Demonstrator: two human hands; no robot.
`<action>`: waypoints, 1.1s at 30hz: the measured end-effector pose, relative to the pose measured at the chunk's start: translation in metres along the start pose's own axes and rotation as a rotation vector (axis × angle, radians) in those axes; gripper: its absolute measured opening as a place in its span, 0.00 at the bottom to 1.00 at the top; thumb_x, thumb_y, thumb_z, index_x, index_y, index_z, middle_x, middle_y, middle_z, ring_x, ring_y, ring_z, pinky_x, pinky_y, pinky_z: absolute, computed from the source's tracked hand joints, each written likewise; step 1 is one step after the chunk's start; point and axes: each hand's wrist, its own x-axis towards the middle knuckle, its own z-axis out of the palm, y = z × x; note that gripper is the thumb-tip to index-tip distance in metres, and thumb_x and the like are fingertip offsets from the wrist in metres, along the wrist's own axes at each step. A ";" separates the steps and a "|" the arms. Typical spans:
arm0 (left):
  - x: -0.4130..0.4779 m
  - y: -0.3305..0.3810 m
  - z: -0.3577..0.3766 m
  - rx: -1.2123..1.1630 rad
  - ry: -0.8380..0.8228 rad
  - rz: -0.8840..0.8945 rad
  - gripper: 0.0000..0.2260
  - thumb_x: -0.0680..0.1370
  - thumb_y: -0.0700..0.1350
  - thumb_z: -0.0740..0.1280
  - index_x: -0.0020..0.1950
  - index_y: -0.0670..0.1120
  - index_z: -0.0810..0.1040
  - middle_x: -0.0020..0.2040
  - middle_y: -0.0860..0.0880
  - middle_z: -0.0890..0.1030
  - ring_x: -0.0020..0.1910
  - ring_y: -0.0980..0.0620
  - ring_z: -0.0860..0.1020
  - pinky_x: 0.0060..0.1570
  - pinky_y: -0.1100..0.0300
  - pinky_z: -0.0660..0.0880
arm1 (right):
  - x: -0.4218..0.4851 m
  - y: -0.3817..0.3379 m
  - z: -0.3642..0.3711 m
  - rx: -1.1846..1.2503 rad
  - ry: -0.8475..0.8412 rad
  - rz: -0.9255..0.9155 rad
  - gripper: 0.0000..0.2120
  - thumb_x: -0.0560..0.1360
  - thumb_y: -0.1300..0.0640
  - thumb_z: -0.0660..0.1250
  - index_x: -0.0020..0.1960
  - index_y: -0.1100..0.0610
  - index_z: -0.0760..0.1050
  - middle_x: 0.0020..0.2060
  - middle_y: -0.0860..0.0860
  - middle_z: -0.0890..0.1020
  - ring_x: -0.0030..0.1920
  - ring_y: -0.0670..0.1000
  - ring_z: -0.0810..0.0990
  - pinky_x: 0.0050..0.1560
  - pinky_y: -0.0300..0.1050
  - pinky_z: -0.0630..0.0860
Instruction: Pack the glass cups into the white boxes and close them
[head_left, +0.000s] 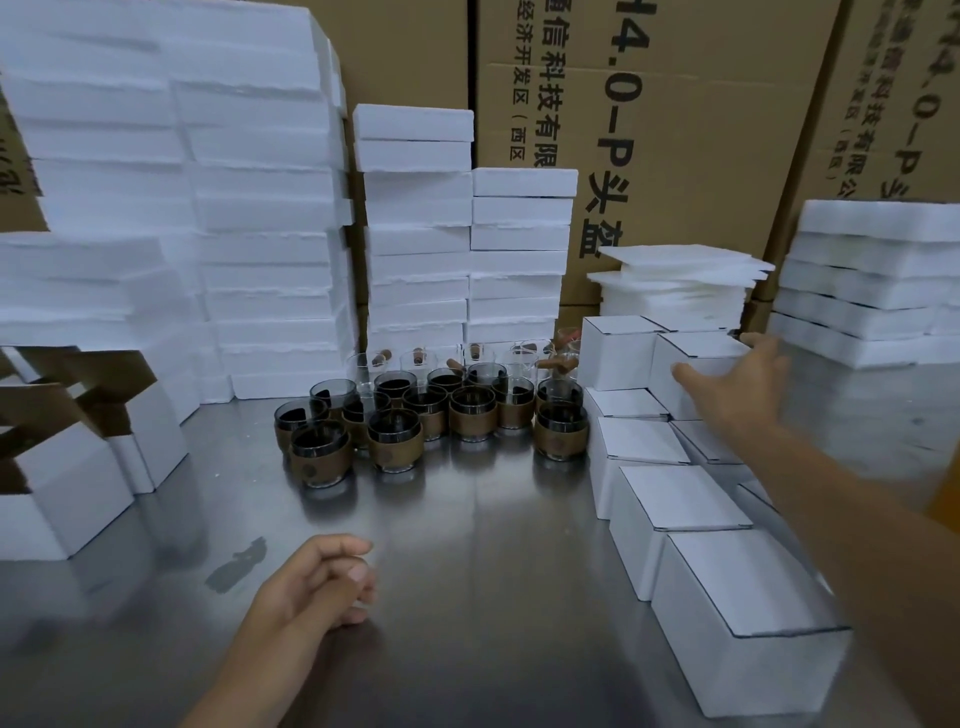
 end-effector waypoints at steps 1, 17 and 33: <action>0.000 0.000 0.000 0.003 -0.001 -0.003 0.06 0.76 0.31 0.62 0.50 0.37 0.77 0.36 0.42 0.80 0.35 0.50 0.80 0.35 0.62 0.77 | 0.000 -0.001 -0.001 -0.003 -0.020 0.010 0.38 0.68 0.54 0.75 0.70 0.59 0.58 0.68 0.59 0.62 0.62 0.58 0.69 0.53 0.44 0.64; -0.008 0.013 0.005 0.022 0.059 -0.042 0.06 0.77 0.35 0.63 0.49 0.43 0.78 0.37 0.48 0.80 0.38 0.54 0.79 0.38 0.63 0.75 | -0.167 -0.140 -0.022 0.354 -0.607 -0.489 0.05 0.74 0.57 0.68 0.48 0.49 0.76 0.42 0.43 0.80 0.44 0.39 0.78 0.45 0.27 0.72; -0.002 0.032 -0.078 0.225 0.542 0.033 0.05 0.79 0.39 0.62 0.50 0.48 0.74 0.49 0.47 0.76 0.38 0.56 0.73 0.27 0.75 0.68 | -0.272 -0.043 0.055 0.245 -0.588 -0.212 0.08 0.75 0.63 0.67 0.39 0.53 0.76 0.37 0.49 0.80 0.42 0.49 0.78 0.45 0.45 0.72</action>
